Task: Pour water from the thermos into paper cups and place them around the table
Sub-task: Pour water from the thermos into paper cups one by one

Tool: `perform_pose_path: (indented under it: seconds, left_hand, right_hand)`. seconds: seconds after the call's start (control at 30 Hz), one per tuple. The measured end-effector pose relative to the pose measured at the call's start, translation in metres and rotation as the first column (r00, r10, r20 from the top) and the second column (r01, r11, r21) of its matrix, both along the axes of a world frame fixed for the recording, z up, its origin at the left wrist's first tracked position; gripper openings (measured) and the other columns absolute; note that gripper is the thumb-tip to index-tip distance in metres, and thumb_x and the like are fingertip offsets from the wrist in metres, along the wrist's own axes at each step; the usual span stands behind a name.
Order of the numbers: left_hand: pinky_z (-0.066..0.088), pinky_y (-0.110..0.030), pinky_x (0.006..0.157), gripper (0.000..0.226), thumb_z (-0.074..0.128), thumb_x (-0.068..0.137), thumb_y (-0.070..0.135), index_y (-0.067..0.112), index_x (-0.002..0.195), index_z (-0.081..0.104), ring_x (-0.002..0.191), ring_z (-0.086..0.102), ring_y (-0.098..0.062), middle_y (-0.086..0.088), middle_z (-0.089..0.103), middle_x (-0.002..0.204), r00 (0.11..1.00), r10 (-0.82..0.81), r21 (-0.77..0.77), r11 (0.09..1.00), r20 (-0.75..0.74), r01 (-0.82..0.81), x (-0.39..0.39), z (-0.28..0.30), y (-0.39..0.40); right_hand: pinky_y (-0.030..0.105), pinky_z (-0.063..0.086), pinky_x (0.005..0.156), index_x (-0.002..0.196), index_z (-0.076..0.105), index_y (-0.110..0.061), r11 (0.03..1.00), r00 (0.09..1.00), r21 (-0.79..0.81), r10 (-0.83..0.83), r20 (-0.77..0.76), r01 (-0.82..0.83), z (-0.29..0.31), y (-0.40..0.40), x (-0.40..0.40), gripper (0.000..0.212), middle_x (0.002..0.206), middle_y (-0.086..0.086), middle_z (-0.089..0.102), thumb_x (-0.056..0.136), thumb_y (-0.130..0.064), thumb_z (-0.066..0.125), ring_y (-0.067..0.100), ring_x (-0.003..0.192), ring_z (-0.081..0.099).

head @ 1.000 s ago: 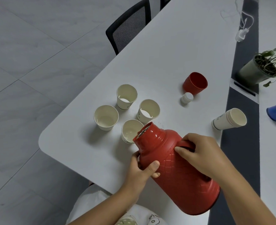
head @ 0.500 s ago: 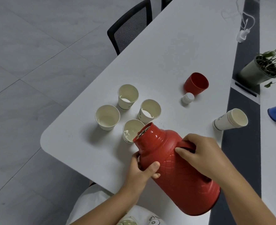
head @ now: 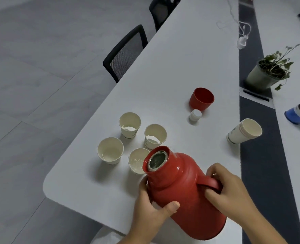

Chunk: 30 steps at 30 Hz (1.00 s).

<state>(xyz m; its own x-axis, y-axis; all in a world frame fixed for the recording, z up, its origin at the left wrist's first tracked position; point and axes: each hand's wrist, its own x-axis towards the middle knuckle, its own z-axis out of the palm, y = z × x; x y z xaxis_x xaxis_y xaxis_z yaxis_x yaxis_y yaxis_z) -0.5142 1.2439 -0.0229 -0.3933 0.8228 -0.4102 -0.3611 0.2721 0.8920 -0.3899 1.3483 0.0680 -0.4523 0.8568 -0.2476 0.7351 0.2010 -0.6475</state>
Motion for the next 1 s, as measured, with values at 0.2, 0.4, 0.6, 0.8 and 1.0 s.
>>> perform_pose_path:
  seconds: [0.2,0.4,0.6,0.8,1.0]
  left_hand:
    - [0.038,-0.007,0.081,0.096,0.073,0.023,0.052,0.057,0.107,0.026,0.097,0.043,0.021,0.040,0.040,0.109,0.948,-0.102,-0.047,0.995,-0.301,0.092,0.000,0.013,0.012]
    - [0.037,-0.008,0.089,0.100,0.076,0.027,0.052,0.058,0.113,0.025,0.109,0.041,0.022,0.034,0.044,0.118,0.881,-0.210,-0.001,0.973,-0.424,0.231,-0.006,0.023,0.055]
    - [0.036,-0.003,0.088,0.089,0.072,0.033,0.056,0.057,0.111,0.028,0.113,0.043,0.014,0.032,0.045,0.119,0.785,-0.290,0.016,0.935,-0.547,0.356,-0.021,0.035,0.129]
    - [0.039,-0.017,0.093,0.085,0.072,0.033,0.056,0.057,0.108,0.031,0.112,0.050,0.004,0.034,0.045,0.117,0.718,-0.331,0.009,0.905,-0.613,0.424,-0.045,0.040,0.201]
    - [0.039,-0.022,0.095,0.085,0.072,0.033,0.055,0.057,0.106,0.030,0.111,0.050,0.000,0.036,0.042,0.114,0.667,-0.362,-0.035,0.893,-0.652,0.449,-0.080,0.036,0.244]
  right_hand:
    - [0.017,0.033,0.042,0.061,0.044,-0.019,0.993,0.991,-0.050,-0.109,-0.072,0.106,-0.015,0.004,0.023,0.029,0.040,0.002,0.049,0.063,0.008,0.054,0.008,0.040,0.043]
    - [0.023,0.035,0.043,0.055,0.040,-0.022,0.964,0.936,0.027,-0.251,-0.245,0.266,-0.028,0.025,0.032,0.035,0.043,0.003,0.052,0.059,0.010,0.056,0.012,0.040,0.043]
    - [0.037,0.044,0.044,0.055,0.043,-0.020,0.899,0.838,0.052,-0.382,-0.389,0.434,-0.037,0.073,0.026,0.017,0.054,-0.007,0.059,0.052,-0.006,0.050,0.025,0.048,0.051]
    - [0.047,0.046,0.047,0.054,0.041,-0.024,0.859,0.756,-0.015,-0.458,-0.469,0.511,-0.056,0.133,0.007,0.019,0.048,0.001,0.054,0.050,-0.007,0.048,0.038,0.046,0.047]
    - [0.035,0.041,0.045,0.055,0.039,-0.021,0.855,0.711,-0.071,-0.470,-0.523,0.513,-0.076,0.170,-0.030,0.016,0.040,-0.002,0.048,0.052,-0.008,0.048,0.022,0.044,0.045]
